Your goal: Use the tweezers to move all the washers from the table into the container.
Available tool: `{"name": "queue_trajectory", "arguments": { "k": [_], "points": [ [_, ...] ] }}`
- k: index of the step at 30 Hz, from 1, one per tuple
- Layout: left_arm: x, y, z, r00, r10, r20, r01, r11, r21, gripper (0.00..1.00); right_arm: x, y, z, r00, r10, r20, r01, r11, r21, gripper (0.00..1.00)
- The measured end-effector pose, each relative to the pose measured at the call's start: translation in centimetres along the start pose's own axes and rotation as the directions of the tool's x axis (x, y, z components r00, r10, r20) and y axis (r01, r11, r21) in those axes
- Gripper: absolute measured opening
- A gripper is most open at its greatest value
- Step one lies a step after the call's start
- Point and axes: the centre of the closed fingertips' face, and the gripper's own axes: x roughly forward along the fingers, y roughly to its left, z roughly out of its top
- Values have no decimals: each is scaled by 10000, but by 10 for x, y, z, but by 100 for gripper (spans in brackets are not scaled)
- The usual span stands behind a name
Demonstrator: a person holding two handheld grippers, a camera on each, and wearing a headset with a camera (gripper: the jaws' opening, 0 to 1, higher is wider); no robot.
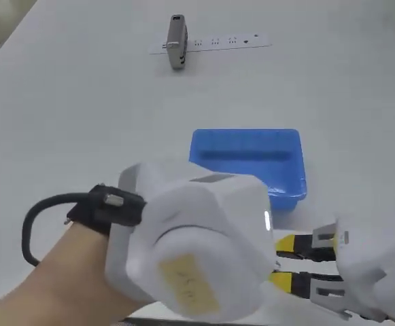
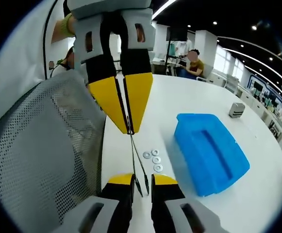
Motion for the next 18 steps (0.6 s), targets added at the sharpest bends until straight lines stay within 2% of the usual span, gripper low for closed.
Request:
{"name": "queue_trajectory", "arguments": {
  "k": [4, 8, 12, 14, 18],
  "points": [
    [-1, 7, 2, 10000, 31, -59, -31, 10000, 10, 0, 2, -3, 3, 9998, 101, 184, -104, 9998, 171, 6],
    [-3, 16, 4, 9999, 163, 10, -163, 9999, -39, 0, 2, -14, 9, 9983, -125, 577, 94, 9986, 527, 6],
    [-9, 32, 10, 9987, 359, 360, -347, 9988, -337, 0, 3, -26, 19, 9916, -434, 1215, 291, 9927, 1174, 6],
    [-9, 37, 10, 9986, 367, 369, -351, 9985, -416, 0, 5, -30, 20, 9894, -478, 1374, 294, 9906, 1333, 6],
    [-5, 39, 4, 9994, 145, 301, -130, 9987, -501, 0, 8, -31, 16, 9889, -494, 1400, 264, 9865, 1616, 7]
  ]
}}
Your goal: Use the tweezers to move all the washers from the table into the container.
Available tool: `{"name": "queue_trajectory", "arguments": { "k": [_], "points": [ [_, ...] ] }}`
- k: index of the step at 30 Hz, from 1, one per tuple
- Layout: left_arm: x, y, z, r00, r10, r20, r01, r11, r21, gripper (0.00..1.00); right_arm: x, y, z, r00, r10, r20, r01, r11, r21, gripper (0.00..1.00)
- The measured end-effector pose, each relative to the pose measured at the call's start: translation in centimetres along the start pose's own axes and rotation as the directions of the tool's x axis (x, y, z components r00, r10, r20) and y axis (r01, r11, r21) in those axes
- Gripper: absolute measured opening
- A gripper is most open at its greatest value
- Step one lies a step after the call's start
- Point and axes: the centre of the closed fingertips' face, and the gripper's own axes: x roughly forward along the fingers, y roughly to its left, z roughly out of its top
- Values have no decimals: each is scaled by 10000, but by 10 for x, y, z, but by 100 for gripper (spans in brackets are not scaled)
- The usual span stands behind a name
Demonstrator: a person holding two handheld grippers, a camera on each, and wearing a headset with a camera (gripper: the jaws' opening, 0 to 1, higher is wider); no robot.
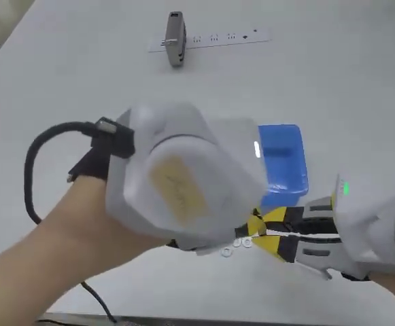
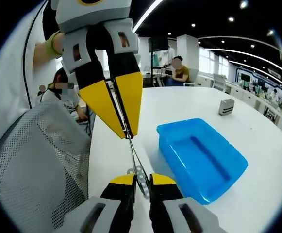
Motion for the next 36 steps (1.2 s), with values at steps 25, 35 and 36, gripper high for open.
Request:
{"name": "queue_trajectory", "arguments": {
  "k": [25, 35, 36],
  "points": [
    [10, 0, 7, 9961, -860, -217, 852, 9958, -336, 0, -1, 1, 12, 9975, 181, 677, -214, 9986, 484, 14],
    [14, -1, 8, 9958, -882, 264, 903, 9913, -953, 4, -2, -3, 0, 9996, -202, -215, 200, 9997, -119, 4],
    [13, -1, 8, 9960, -824, 351, 857, 9905, -1077, 8, -2, -3, 1, 9996, -188, -212, 185, 9998, -113, 4]
  ]
}}
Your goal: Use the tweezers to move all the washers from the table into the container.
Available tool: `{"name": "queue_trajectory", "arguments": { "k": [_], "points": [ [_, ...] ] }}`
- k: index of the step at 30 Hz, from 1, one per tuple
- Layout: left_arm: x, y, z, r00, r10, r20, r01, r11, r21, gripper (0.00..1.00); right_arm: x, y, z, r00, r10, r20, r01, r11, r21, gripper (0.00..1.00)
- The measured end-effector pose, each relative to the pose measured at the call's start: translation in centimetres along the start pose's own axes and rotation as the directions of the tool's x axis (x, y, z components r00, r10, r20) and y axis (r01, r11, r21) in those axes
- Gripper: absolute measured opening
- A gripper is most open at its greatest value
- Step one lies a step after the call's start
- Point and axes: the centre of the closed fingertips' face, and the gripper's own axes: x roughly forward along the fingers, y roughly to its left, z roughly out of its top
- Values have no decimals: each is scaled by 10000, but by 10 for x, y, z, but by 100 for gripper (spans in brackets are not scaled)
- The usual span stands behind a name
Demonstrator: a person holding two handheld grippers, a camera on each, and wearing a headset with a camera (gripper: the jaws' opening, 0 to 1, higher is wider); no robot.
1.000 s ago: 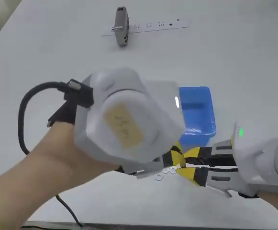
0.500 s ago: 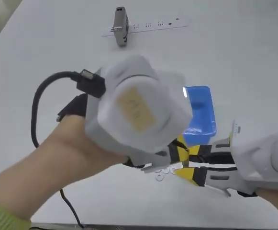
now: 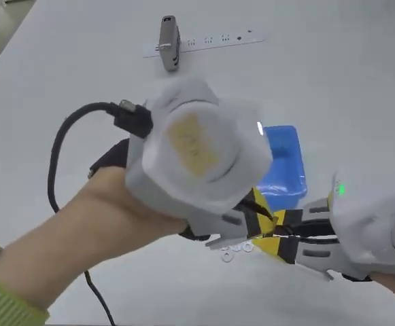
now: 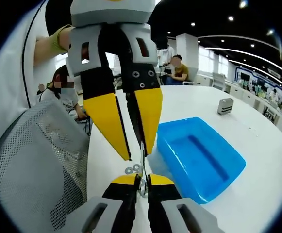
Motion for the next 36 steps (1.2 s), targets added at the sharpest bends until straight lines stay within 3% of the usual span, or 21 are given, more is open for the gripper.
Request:
{"name": "queue_trajectory", "arguments": {
  "k": [4, 7, 9, 11, 13, 14, 16, 17, 19, 21, 22, 23, 24, 26, 29, 30, 32, 34, 35, 36],
  "points": [
    [-10, 0, 4, 9939, 427, 1019, -308, 9929, -1150, 21, -1, 0, -1, 10000, 9, -1, -9, 10000, 75, 3],
    [-22, 4, 5, 9738, 1134, 1973, -696, 9739, -2161, 33, -1, -3, 0, 9998, -121, 143, 113, 9985, 536, 3],
    [-32, 8, 0, 9473, 1900, 2581, -1128, 9515, -2863, 42, -3, -6, -1, 9995, -221, 233, 202, 9968, 775, 3],
    [-37, 9, -2, 9318, 2240, 2855, -1274, 9386, -3207, 47, -8, -9, 3, 9982, -342, 494, 287, 9936, 1089, 3],
    [-45, 9, -8, 8988, 2907, 3281, -1594, 9140, -3732, 51, -15, -11, 10, 9947, -401, 942, 236, 9853, 1694, 3],
    [-47, 10, -11, 8875, 3181, 3335, -1805, 9057, -3835, 51, -20, -13, 11, 9938, -459, 1016, 263, 9822, 1861, 3],
    [-50, 8, -15, 8570, 3689, 3599, -2071, 8859, -4150, 55, -26, -15, 11, 9935, -551, 992, 353, 9809, 1913, 3],
    [-53, 9, -17, 8332, 4053, 3762, -2261, 8705, -4371, 56, -29, -15, 11, 9934, -622, 969, 427, 9805, 1919, 3],
    [-55, 8, -21, 8091, 4406, 3889, -2422, 8530, -4624, 60, -36, -16, 10, 9930, -752, 910, 560, 9785, 1983, 3],
    [-58, 10, -26, 7759, 4850, 4034, -2646, 8307, -4899, 64, -43, -14, 12, 9927, -794, 902, 600, 9778, 2007, 3],
    [-59, 11, -29, 7578, 5093, 4079, -2666, 8123, -5187, 66, -45, -13, 13, 9924, -830, 906, 633, 9774, 2018, 3],
    [-60, 11, -31, 7472, 5227, 4105, -2747, 8052, -5255, 70, -48, -13, 14, 9921, -869, 899, 671, 9767, 2037, 3],
    [-60, 11, -35, 7430, 5327, 4052, -2879, 8009, -5251, 72, -49, -12, 15, 9921, -880, 890, 683, 9765, 2042, 3],
    [-61, 13, -43, 7265, 5679, 3868, -3089, 7728, -5544, 75, -52, -10, 18, 9920, -902, 883, 709, 9768, 2021, 3],
    [-63, 13, -53, 7151, 6009, 3572, -3350, 7431, -5793, 75, -55, -9, 22, 9919, -911, 882, 717, 9767, 2024, 3],
    [-64, 15, -57, 7167, 6120, 3343, -3615, 7361, -5723, 75, -55, -9, 23, 9921, -910, 869, 718, 9765, 2033, 3],
    [-69, 18, -58, 7013, 6378, 3183, -4119, 7270, -5493, 75, -56, -10, 26, 9923, -925, 823, 746, 9771, 1991, 3],
    [-68, 15, -63, 7073, 6437, 2923, -4237, 7170, -5535, 75, -58, -12, 28, 9926, -954, 755, 795, 9783, 1913, 3],
    [-69, 15, -67, 6986, 6596, 2773, -4397, 7015, -5609, 75, -59, -14, 31, 9920, -1003, 772, 844, 9788, 1866, 3],
    [-70, 14, -69, 6970, 6620, 2756, -4431, 6998, -5603, 75, -60, -16, 34, 9914, -1035, 801, 872, 9788, 1851, 3]
  ]
}}
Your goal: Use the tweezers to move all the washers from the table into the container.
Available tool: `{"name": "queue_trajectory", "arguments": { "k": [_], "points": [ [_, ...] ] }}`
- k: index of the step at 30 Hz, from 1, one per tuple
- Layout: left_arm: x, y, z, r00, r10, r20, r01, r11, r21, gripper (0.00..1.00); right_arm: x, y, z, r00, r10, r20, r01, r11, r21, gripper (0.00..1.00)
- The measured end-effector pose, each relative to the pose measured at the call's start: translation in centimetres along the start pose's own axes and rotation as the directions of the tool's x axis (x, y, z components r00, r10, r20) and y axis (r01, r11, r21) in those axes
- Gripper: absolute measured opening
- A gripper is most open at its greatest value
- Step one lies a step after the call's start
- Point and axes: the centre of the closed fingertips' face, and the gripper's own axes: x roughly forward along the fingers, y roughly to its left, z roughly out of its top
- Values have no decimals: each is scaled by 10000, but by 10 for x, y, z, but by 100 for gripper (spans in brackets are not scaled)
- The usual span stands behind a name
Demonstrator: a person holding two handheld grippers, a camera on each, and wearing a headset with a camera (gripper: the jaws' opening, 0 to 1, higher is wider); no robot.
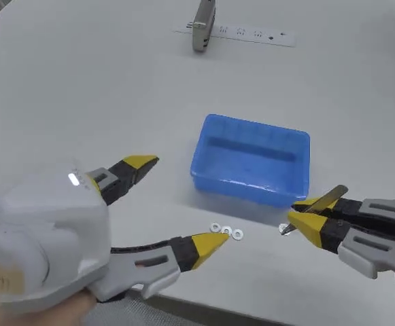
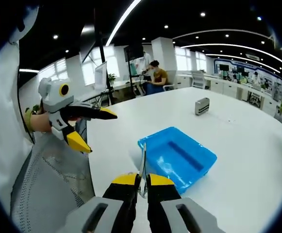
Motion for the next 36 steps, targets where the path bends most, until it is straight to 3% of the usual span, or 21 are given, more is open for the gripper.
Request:
{"name": "queue_trajectory", "arguments": {
  "k": [2, 6, 8, 13, 18, 20, 26, 32, 36],
  "points": [
    [-4, 2, 2, 9999, 83, 135, -81, 9998, -160, 75, -2, -5, 9, 9999, -84, 108, 84, 10000, -23, 3],
    [-9, 7, 18, 9922, 341, 1198, -290, 9986, -442, 76, -3, -17, 26, 9990, -319, 325, 327, 9991, -253, 3],
    [-9, 6, 24, 9881, 269, 1517, -166, 9975, -685, 78, -1, -26, 32, 9980, -517, 375, 530, 9980, -347, 3],
    [-12, 7, 27, 9829, 283, 1818, -108, 9953, -962, 78, 8, -53, 40, 9911, -1171, 635, 1181, 9929, -128, 3],
    [-17, 17, 33, 9694, 339, 2432, 237, 9729, -2300, 79, 21, -81, 36, 9821, -1773, 638, 1755, 9839, 329, 3],
    [-19, 19, 34, 9648, 356, 2605, 321, 9675, -2510, 79, 29, -88, 32, 9819, -1818, 529, 1801, 9830, 353, 3],
    [-20, 21, 36, 9625, 511, 2665, 173, 9685, -2483, 78, 47, -97, 13, 9816, -1909, 80, 1902, 9802, 542, 3],
    [-17, 21, 31, 9705, 595, 2336, -61, 9748, -2229, 78, 56, -93, 3, 9819, -1889, -129, 1893, 9803, 565, 3],
    [-14, 23, 24, 9786, 833, 1884, -468, 9806, -1905, 78, 58, -95, -1, 9805, -1959, -157, 1965, 9778, 723, 3]
  ]
}}
